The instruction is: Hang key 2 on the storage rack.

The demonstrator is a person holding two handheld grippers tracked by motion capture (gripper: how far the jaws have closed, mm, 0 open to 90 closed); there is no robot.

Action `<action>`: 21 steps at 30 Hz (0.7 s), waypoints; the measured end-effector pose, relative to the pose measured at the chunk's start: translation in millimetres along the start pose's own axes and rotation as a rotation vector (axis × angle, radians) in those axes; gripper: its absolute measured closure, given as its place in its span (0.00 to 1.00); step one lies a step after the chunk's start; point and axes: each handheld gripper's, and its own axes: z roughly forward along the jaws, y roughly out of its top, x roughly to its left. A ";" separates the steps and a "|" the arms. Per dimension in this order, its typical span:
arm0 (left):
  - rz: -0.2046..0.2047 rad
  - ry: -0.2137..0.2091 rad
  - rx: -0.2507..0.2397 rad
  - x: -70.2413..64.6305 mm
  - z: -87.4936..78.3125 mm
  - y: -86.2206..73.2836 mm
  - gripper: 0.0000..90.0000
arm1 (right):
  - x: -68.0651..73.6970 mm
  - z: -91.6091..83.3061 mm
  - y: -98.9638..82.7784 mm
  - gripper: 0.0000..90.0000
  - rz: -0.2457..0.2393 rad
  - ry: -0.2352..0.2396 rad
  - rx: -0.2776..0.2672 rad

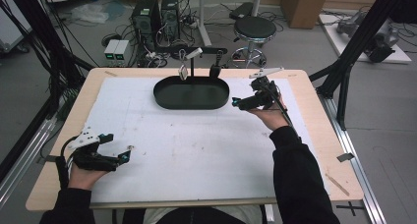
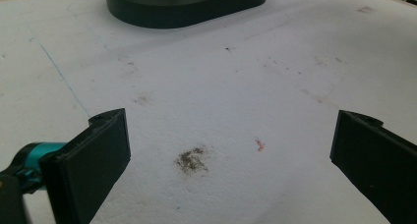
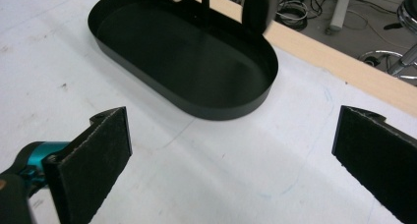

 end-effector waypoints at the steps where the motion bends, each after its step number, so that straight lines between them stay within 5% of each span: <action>1: -0.003 -0.003 0.003 -0.2 0.3 0.0 0.02 | 0.4 -1.6 -2.8 0.01 -0.001 -0.002 -0.005; 21: 0.003 -0.021 0.042 -1.5 2.0 -0.8 0.02 | 11.2 -25.0 -59.0 0.01 0.047 0.051 -0.060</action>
